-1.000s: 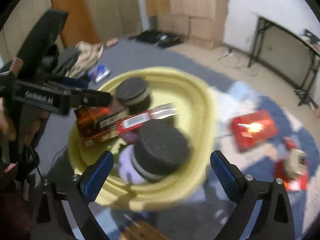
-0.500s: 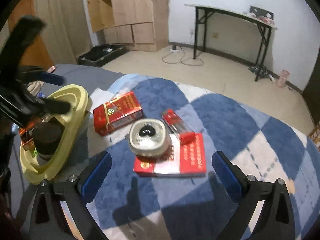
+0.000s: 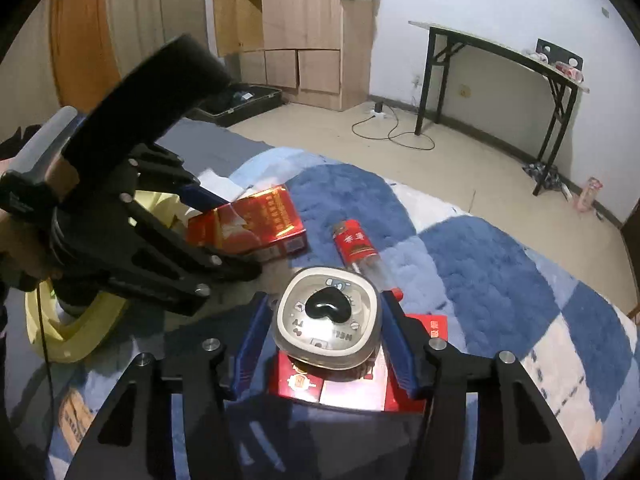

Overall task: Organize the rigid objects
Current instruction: 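Grasp the red box with the left tool while the right tool grasps the silver round tin, then carry the red box and silver tin into the yellow tray and release both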

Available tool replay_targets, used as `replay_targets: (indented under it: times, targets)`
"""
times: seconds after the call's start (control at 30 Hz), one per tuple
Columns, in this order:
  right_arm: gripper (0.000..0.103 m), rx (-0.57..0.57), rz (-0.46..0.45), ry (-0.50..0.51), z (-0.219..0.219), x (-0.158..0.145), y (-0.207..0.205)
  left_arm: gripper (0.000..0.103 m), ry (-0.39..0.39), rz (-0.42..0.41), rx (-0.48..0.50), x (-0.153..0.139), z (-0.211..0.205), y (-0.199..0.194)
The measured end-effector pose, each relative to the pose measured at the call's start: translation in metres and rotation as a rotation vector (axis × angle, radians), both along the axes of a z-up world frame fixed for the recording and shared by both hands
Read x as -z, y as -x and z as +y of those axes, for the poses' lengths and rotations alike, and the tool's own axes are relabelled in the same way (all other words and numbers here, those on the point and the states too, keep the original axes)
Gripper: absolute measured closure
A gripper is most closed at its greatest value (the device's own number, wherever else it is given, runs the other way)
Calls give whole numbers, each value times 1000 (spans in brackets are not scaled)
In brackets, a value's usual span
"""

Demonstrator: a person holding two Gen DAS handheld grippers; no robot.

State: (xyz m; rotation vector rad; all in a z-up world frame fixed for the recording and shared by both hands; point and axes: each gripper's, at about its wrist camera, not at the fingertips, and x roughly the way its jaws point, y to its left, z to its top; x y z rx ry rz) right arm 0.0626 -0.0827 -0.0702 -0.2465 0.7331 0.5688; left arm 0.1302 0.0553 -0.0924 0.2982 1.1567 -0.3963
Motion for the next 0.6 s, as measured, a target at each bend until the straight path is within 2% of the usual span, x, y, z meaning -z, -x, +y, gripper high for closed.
replay_targets:
  times: [0.13, 0.2, 0.33, 0.4, 0.47, 0.6]
  targets:
    - [49, 30, 8, -38, -14, -7, 11, 43, 4, -50, -1, -22, -1, 18]
    - [49, 43, 7, -55, -21, -14, 19, 43, 50, -79, -27, -45, 10, 29]
    - [49, 32, -19, -76, -19, -39, 37, 43, 100, -135, -101, -96, 58, 54]
    - [49, 8, -30, -85, -8, -51, 42, 43, 88, -183, -162, -118, 91, 72]
    - [49, -33, -22, -109, 14, -65, 47, 43, 69, -196, -255, -127, 130, 88]
    - [49, -138, -16, -118, 66, -79, 61, 43, 39, -136, -370, -111, 189, 104]
